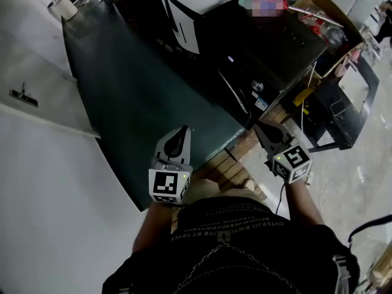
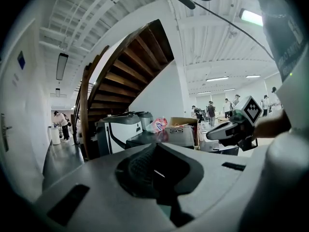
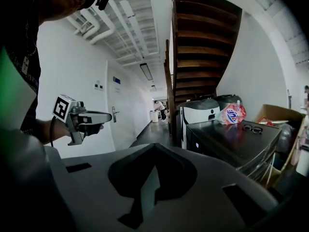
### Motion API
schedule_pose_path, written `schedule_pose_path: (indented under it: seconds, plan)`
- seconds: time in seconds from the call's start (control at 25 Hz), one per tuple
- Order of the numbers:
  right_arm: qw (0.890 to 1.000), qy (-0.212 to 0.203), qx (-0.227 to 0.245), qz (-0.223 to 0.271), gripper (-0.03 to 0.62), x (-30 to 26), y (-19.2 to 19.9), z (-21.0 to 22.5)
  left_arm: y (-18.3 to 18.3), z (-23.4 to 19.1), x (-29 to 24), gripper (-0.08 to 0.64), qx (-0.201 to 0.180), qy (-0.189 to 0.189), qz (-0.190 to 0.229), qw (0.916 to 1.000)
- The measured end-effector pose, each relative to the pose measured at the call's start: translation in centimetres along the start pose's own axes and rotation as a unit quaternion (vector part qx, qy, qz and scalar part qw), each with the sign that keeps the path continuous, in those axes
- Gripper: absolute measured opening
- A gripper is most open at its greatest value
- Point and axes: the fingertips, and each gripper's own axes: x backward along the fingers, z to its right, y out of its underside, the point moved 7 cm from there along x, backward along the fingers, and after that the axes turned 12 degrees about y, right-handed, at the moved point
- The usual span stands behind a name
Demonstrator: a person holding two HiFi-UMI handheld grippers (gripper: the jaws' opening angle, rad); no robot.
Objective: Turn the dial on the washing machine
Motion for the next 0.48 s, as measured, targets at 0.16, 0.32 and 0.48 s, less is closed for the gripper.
schedule_pose_path:
  seconds: [0.16, 0.32, 0.48]
  plan:
    - [1.0, 0.026, 0.011, 0.011, -0.003, 0.6, -4.8, -4.1, -2.7, -3.6, 0.8, 0.006, -0.007, 0.058, 0.002, 0.9983]
    - [0.998, 0.051, 0.027, 0.019, -0.003, 2.7, -6.9, -5.8, -5.4, -4.3, -0.4, 0.006, -0.018, 0.108, 0.02, 0.9938]
    - [0.995, 0.102, 0.014, 0.016, -0.003, 4.6, -6.3, -3.9, -6.6, -2.5, -4.3, 0.006, -0.021, 0.156, 0.039, 0.9867]
